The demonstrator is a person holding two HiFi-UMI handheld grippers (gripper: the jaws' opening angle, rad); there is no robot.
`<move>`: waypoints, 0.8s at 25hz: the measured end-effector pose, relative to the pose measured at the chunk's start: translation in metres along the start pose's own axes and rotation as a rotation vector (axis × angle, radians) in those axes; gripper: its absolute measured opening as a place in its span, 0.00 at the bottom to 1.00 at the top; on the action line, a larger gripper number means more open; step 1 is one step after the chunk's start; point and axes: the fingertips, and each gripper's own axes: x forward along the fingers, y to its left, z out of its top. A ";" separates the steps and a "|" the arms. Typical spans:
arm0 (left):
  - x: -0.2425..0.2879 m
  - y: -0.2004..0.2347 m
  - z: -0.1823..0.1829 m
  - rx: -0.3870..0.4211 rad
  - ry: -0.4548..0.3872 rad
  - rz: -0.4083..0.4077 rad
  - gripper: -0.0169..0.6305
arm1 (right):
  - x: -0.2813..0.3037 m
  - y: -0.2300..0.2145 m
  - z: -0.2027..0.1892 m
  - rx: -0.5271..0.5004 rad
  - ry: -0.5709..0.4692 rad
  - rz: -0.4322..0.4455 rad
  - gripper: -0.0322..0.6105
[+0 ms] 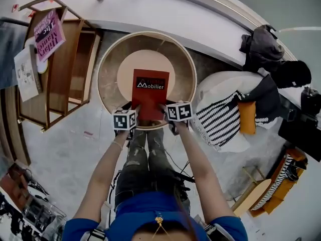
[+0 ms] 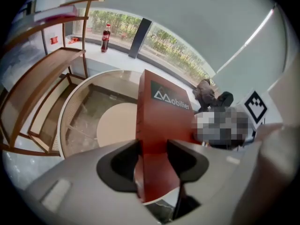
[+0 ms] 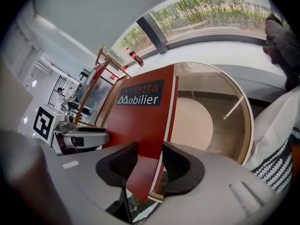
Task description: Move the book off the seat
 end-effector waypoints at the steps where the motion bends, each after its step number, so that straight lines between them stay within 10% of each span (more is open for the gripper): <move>1: 0.012 0.007 -0.004 -0.004 0.016 -0.002 0.32 | 0.011 -0.007 -0.003 0.003 0.002 -0.007 0.31; 20: 0.102 0.048 -0.046 -0.057 0.171 -0.025 0.33 | 0.090 -0.058 -0.031 0.052 0.003 -0.039 0.31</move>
